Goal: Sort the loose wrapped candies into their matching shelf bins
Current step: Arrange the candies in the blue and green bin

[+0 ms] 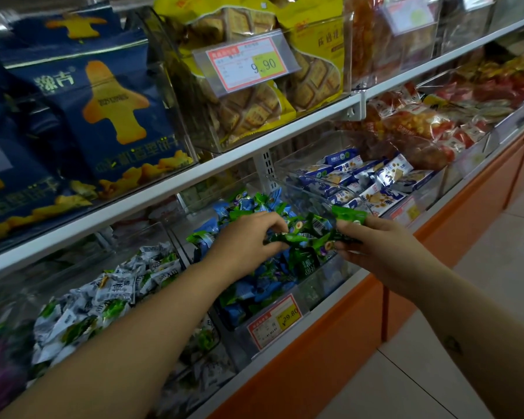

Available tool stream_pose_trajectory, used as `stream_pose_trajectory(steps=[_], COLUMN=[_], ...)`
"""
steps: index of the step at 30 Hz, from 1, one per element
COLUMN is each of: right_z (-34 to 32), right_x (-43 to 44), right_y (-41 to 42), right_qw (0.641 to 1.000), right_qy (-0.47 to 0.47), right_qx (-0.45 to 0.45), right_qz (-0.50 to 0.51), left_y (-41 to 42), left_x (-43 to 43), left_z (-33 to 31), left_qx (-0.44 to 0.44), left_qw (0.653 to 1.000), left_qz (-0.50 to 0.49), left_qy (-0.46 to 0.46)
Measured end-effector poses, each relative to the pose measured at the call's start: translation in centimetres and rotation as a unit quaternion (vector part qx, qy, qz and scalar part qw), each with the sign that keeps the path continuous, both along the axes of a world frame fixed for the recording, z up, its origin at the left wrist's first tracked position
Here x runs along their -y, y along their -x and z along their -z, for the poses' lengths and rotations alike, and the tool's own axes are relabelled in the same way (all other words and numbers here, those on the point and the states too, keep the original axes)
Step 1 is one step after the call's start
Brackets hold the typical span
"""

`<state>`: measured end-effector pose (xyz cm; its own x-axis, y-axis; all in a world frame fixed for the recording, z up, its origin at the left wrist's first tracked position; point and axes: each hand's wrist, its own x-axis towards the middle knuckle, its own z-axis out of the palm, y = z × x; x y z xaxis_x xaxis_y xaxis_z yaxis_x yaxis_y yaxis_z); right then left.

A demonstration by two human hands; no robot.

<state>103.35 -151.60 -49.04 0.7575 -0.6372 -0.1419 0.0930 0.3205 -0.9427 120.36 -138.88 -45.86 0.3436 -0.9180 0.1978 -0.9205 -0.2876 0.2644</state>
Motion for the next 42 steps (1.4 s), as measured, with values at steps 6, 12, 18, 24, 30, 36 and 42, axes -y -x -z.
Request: stream_pose_trajectory(steps=[6,12,18,24,30,36,42], right_z=[-1.1,-0.8,0.1,0.4,0.0,-1.0,-2.2], right_x=[-1.1,-1.2,0.1,0.4,-0.1,-2.7,-8.4], right_y=[0.1,0.3,0.2,0.1,-0.2,-2.2,-4.6], right_qw=[0.989,0.991,0.998,0.994,0.993,0.992,0.983], right_qy=[-0.116,-0.09,0.054,0.093,0.107,0.124,0.172], right_qx=[0.056,0.047,-0.024,-0.041,-0.036,-0.008,-0.022], right_qz=[-0.072,-0.084,0.026,0.047,0.046,0.003,-0.059], left_y=[1.8,2.0,0.7,1.5,1.5,0.7,0.7], left_x=[-0.3,0.4,1.2,3.0,2.2,-4.2,-13.0], left_z=[0.3,0.5,1.1,2.7,1.7,-0.7,-1.8], left_qx=[0.042,0.009,-0.075,-0.04,-0.088,-0.15,-0.174], left_qw=[0.991,0.986,0.995,0.985,0.988,0.973,0.95], left_qz=[0.083,0.132,-0.026,-0.063,-0.089,-0.153,-0.199], left_qy=[0.096,0.101,-0.058,-0.159,-0.091,0.09,0.168])
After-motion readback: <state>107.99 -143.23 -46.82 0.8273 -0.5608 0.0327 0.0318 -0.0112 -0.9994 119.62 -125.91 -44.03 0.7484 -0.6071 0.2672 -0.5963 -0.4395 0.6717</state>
